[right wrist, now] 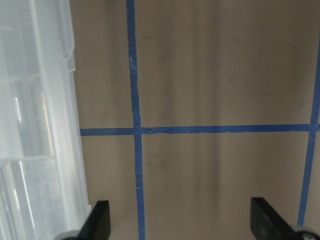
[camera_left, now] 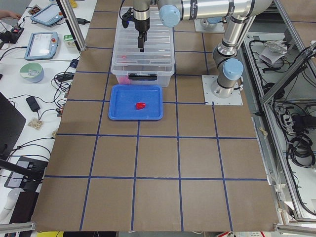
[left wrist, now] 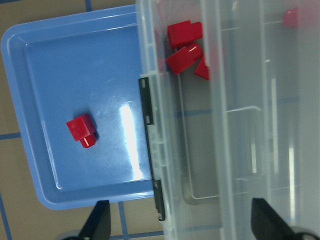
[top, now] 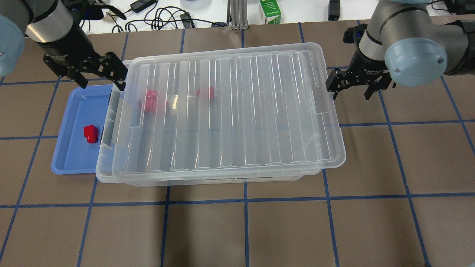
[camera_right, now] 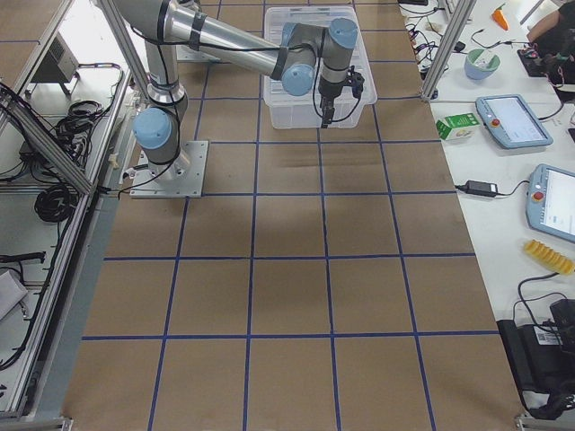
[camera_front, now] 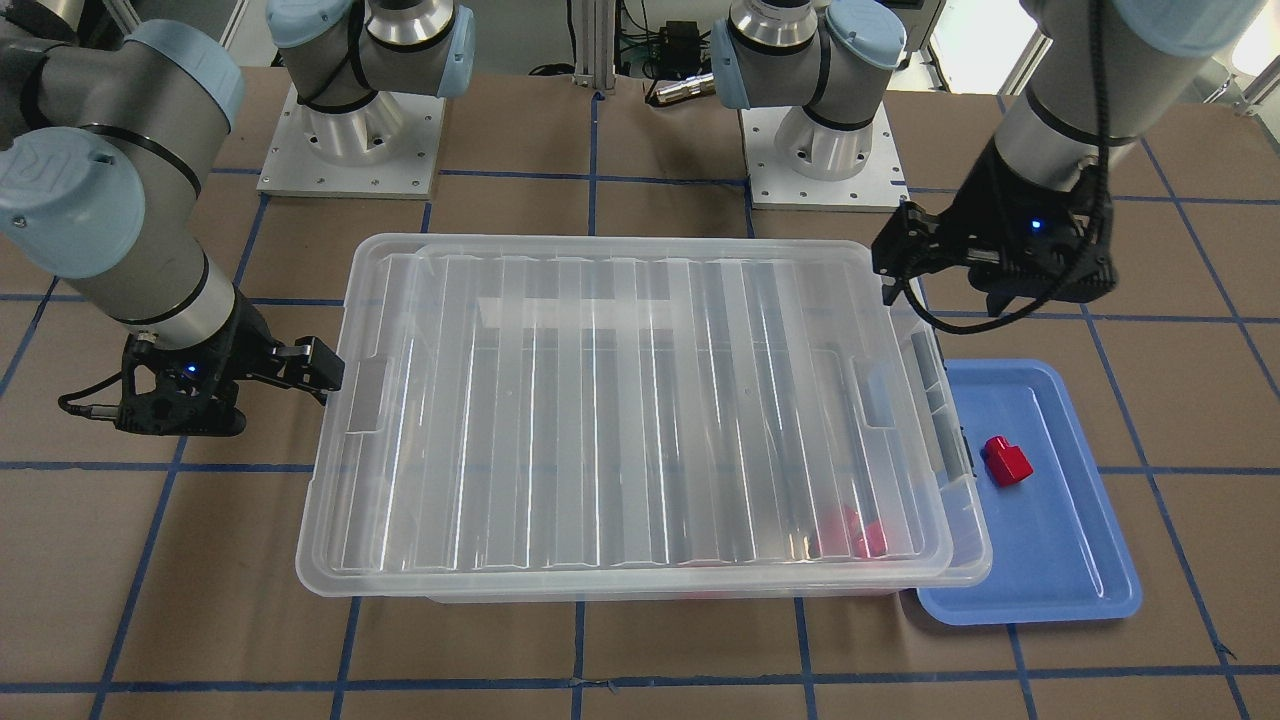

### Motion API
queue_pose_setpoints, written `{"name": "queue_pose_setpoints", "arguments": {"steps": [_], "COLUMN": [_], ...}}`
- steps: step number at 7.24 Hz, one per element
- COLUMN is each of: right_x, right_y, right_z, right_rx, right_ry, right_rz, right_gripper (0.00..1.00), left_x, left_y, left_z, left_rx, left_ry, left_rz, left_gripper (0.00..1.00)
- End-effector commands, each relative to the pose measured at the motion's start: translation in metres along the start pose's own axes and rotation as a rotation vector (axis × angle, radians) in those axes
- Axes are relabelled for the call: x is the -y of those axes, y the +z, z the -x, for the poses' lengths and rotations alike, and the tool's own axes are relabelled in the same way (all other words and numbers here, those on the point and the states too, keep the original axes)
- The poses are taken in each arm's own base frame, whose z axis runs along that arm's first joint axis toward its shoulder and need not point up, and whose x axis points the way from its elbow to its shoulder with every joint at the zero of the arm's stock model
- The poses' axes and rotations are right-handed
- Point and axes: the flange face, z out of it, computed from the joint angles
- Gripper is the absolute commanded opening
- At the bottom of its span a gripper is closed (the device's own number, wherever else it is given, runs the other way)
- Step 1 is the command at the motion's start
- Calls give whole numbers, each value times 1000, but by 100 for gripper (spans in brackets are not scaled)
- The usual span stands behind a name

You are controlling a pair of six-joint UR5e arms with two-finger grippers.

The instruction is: Place red block in blue tray from box

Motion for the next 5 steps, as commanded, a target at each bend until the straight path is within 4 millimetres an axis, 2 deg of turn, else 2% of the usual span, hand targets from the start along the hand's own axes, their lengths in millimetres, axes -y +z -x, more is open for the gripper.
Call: {"name": "queue_pose_setpoints", "arguments": {"steps": [1, 2, 3, 4, 5], "right_x": [1, 6, 16, 11, -5], "right_y": [-3, -11, -41, -79, -124], "right_z": [8, 6, 1, 10, 27], "right_rx": [-3, -7, -9, -4, -9], "right_ry": [-11, -11, -24, -23, -41], "right_rz": [-12, -28, -79, -81, -108], "right_gripper": [100, 100, 97, 95, 100], "left_x": [-14, -17, -18, -21, -23], "left_y": [-18, -23, -22, -27, -30], "left_z": [-55, -51, -47, -42, -40], "left_rx": [-1, -1, 0, -9, -8], "left_ry": [0, -11, -18, -30, -33], "left_rz": [-30, -29, -16, -13, -12], "left_gripper": [100, 100, 100, 100, 100]}}
